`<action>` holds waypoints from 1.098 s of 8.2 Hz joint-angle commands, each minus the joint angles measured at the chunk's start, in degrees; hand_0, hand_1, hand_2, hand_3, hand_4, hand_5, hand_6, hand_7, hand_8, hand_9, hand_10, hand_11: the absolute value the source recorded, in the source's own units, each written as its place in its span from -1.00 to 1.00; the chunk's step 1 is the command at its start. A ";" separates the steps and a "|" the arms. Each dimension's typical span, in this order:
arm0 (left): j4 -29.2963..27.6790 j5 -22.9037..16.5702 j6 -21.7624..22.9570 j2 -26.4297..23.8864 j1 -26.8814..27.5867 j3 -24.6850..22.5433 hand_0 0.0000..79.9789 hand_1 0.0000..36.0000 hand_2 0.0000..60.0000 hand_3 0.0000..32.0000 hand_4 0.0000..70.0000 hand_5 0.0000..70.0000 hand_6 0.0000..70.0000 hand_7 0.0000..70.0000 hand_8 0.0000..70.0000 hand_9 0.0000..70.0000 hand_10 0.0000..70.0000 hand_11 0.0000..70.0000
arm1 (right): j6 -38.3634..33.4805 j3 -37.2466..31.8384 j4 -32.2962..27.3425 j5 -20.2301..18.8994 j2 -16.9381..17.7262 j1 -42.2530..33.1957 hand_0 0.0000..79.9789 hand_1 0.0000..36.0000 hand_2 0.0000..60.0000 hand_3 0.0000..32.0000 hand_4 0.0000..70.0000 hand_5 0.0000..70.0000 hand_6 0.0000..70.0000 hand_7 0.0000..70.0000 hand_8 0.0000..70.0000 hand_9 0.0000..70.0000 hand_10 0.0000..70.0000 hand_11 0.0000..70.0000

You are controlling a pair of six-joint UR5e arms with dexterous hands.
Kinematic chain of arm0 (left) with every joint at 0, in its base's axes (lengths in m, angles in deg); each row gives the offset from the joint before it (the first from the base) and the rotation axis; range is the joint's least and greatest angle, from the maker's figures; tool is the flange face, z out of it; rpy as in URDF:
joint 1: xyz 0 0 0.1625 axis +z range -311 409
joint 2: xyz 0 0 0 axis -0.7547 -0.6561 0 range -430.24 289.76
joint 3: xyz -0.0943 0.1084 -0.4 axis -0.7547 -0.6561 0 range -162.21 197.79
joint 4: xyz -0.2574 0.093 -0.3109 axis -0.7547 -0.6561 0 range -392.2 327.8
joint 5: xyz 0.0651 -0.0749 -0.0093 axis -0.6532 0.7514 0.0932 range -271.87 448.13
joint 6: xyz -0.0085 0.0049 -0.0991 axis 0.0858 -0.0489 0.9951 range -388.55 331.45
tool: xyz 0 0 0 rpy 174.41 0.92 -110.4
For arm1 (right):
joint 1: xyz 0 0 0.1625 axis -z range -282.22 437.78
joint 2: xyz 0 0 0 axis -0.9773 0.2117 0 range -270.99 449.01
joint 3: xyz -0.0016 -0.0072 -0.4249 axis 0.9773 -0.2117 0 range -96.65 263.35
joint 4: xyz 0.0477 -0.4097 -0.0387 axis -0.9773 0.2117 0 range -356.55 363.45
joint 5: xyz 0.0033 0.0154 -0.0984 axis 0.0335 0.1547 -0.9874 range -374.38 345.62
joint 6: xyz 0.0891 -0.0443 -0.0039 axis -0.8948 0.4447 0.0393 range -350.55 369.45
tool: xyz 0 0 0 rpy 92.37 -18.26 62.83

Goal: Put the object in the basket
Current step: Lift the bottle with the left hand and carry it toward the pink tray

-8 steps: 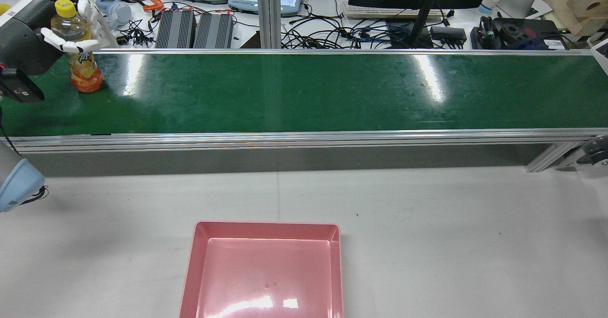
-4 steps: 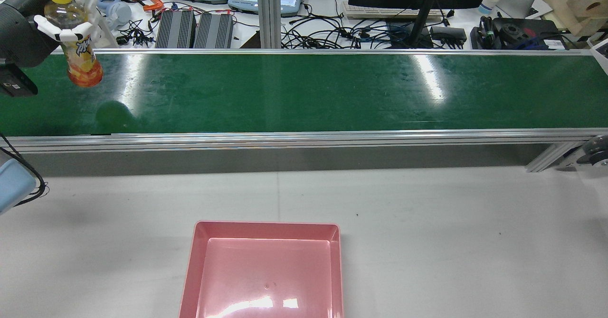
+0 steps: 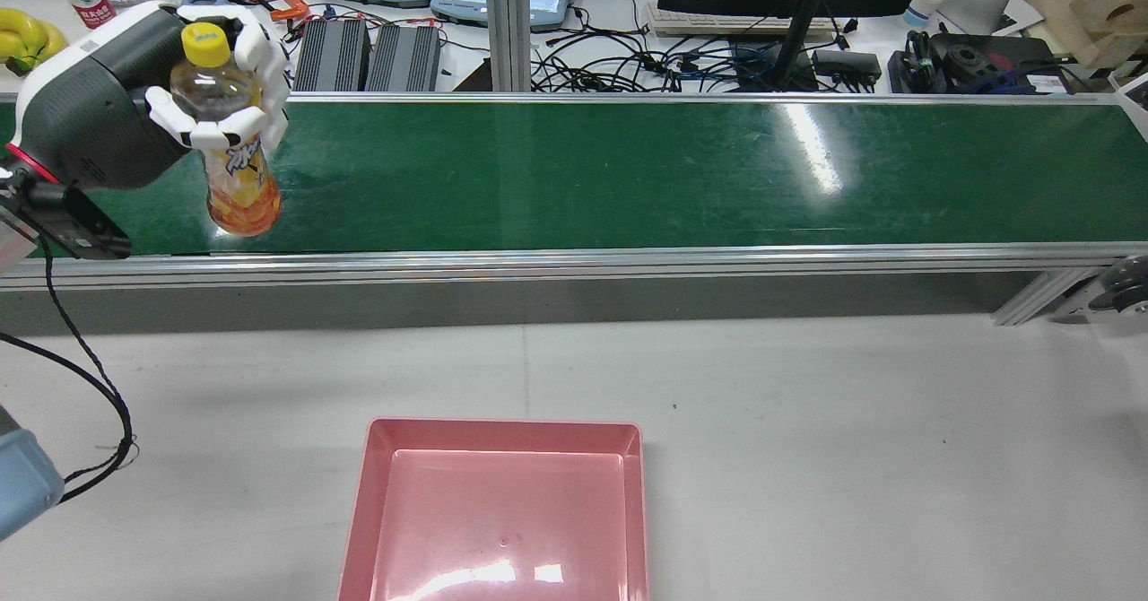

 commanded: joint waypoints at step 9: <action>5.50 5.62 -14.89 -1.67 30.58 -11.12 0.99 -0.51 -0.85 -1.00 1.00 1.00 1.00 1.00 1.00 1.00 1.00 1.00 | -0.03 0.00 0.00 0.00 0.00 0.00 -1.00 -1.00 -1.00 -1.00 -1.00 -1.00 -1.00 -1.00 -1.00 -1.00 -1.00 -1.00</action>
